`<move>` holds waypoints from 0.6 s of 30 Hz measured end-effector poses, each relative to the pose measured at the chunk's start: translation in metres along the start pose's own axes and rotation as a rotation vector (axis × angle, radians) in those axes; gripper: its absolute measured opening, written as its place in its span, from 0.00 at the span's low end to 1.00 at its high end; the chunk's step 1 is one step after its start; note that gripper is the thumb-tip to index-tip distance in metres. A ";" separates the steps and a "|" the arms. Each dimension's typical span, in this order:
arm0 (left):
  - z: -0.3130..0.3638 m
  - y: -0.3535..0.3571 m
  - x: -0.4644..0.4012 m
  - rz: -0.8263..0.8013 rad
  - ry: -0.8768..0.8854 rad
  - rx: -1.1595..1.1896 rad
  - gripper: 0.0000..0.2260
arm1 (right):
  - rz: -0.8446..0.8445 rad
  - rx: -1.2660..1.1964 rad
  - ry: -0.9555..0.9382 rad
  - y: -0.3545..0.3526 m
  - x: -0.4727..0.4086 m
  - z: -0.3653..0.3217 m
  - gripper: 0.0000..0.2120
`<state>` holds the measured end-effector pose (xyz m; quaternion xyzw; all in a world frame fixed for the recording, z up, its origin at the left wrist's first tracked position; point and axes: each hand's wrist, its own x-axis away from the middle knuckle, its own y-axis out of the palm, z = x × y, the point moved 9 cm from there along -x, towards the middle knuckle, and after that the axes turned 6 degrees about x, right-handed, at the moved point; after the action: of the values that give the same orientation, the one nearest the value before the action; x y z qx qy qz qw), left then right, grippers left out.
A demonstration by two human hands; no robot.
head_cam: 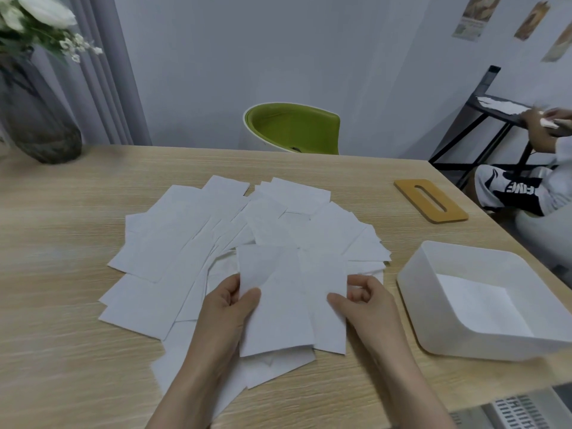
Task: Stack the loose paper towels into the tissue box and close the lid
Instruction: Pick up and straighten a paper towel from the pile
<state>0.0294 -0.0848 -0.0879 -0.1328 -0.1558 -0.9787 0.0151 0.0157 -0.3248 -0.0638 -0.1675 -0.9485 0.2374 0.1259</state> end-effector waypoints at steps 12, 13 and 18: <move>-0.001 -0.003 -0.001 0.008 0.011 -0.024 0.11 | 0.037 -0.007 -0.058 -0.014 0.002 0.000 0.04; -0.001 -0.003 -0.001 0.007 0.010 -0.027 0.11 | 0.066 -0.034 -0.068 -0.019 0.002 -0.001 0.06; 0.000 -0.003 0.000 0.011 0.020 -0.036 0.12 | 0.130 -0.115 -0.066 -0.033 0.002 0.001 0.09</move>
<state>0.0296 -0.0822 -0.0892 -0.1240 -0.1374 -0.9825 0.0198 0.0054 -0.3521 -0.0483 -0.2280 -0.9513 0.1956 0.0692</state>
